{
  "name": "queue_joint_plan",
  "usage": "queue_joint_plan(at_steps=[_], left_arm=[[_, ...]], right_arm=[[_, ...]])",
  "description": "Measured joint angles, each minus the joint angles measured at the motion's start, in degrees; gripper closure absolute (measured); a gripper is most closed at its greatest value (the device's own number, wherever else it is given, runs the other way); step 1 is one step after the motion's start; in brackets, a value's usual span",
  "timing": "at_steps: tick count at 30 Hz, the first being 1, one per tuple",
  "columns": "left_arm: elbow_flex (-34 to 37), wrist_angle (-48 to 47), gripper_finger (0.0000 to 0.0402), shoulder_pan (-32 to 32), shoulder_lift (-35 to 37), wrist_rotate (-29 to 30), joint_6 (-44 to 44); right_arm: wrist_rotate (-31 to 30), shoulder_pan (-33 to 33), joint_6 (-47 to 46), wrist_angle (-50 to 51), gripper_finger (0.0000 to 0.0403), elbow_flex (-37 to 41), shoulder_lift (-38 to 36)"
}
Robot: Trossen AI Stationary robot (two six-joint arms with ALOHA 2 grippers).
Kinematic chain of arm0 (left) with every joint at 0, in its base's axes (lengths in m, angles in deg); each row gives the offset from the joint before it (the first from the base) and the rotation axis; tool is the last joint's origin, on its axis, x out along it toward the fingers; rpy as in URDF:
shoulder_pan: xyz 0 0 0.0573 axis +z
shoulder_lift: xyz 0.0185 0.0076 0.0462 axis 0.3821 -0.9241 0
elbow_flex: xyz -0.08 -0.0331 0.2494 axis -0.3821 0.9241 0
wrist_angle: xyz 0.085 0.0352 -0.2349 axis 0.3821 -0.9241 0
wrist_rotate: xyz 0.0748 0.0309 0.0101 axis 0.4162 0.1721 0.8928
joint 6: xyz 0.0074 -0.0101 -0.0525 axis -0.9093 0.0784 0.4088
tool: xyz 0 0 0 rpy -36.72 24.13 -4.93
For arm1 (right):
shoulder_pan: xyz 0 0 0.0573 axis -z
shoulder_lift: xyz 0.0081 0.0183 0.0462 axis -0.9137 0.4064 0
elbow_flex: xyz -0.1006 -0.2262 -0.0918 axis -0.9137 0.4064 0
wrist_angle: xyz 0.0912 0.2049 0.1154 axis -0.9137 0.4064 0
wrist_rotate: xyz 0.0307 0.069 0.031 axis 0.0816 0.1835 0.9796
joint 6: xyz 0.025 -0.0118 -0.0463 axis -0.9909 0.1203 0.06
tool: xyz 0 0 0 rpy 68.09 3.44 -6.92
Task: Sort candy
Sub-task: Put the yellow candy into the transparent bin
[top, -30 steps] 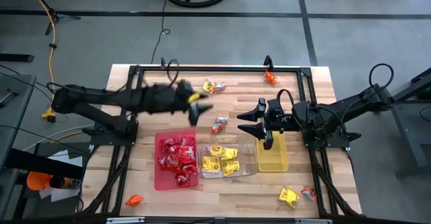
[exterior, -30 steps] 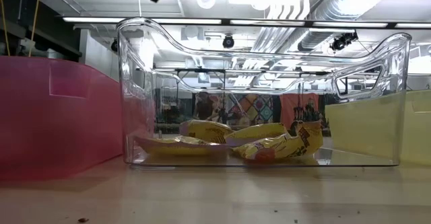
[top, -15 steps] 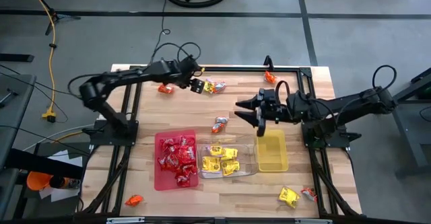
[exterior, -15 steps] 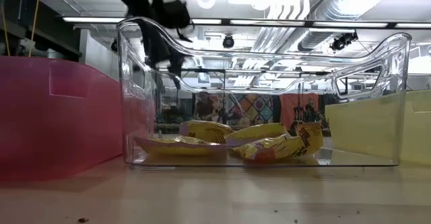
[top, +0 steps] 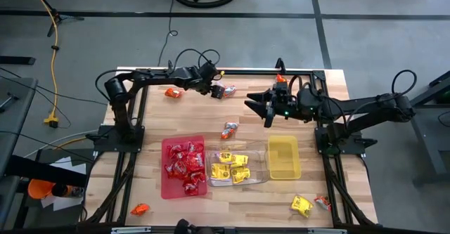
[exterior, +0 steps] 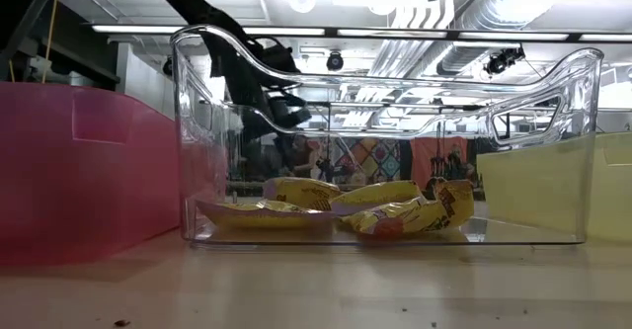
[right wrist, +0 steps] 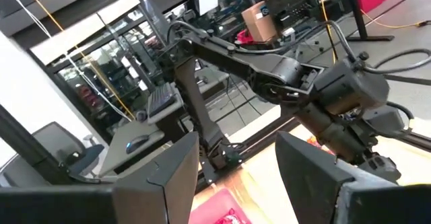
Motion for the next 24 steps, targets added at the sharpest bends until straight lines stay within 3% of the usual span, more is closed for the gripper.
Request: queue_joint_plan(at_steps=[6,15,24], left_arm=[[0.0,-0.2,0.0165,1.2,-2.5,1.7,3.7],[0.0,7.2,0.0165,1.5,-4.3,0.9,5.5],[0.8,6.2,0.0165,1.5,-4.3,1.5,6.8]], right_arm=[[0.0,0.0,0.6,0.4,0.021,0.0,0.0],[0.9,0.0,0.6,4.2,0.021,0.0,0.0],[1.1,0.0,0.6,5.9,0.021,0.0,0.0]])
